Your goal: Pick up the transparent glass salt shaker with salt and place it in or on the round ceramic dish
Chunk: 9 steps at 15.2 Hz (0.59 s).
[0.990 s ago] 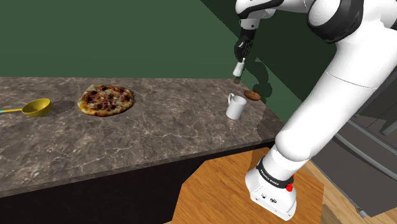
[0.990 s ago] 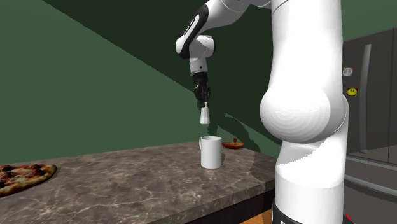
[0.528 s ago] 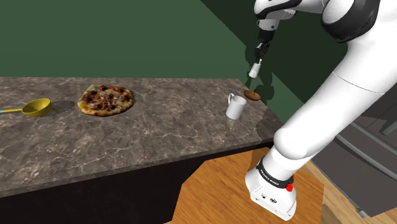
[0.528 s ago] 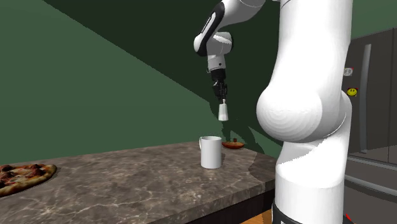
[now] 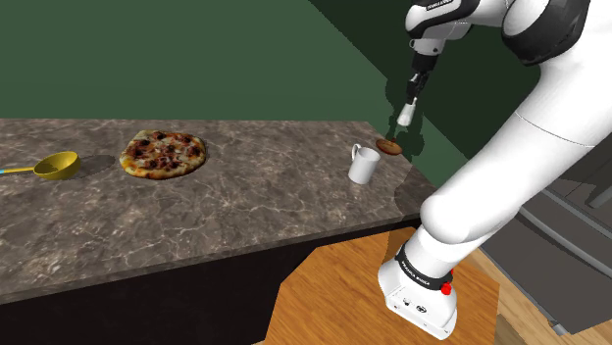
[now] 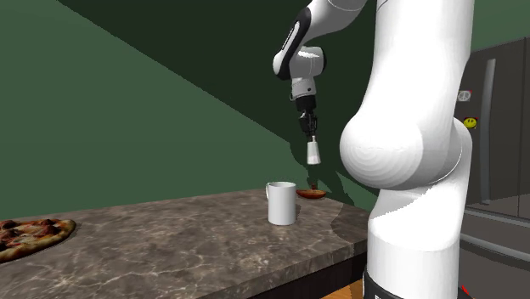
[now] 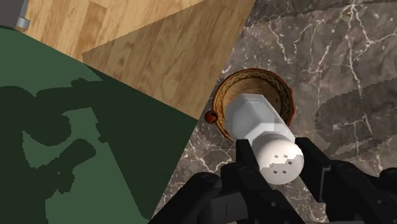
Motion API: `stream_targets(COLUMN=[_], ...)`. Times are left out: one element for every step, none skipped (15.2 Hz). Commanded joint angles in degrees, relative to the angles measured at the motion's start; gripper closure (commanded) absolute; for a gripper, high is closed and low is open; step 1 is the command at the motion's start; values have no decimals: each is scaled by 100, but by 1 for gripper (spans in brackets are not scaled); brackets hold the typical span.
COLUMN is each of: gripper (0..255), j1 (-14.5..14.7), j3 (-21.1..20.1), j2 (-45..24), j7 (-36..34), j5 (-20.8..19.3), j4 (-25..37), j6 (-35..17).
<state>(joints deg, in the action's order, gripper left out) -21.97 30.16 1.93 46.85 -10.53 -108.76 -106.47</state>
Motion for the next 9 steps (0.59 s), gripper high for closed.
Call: stream_targets(gripper=[255, 255, 255, 255, 255, 255, 255, 255, 255], j1=[-9, -12, -15, -17, -20, -23, -26, -29, -32], j3=[12, 15, 18, 21, 25, 28, 32, 35, 38], j2=[-40, -53, -67, -83, -100, -119, -139, -160, -183], j7=[1, -5, -11, -17, -22, -26, -30, -33, -36], j5=[11, 14, 16, 20, 24, 29, 34, 40, 46], j4=[-116, -180, -242, -304, -364, -423, -480, -537, -592], j6=[-155, -231, -306, -381, -456, -532, -607, -682, -757])
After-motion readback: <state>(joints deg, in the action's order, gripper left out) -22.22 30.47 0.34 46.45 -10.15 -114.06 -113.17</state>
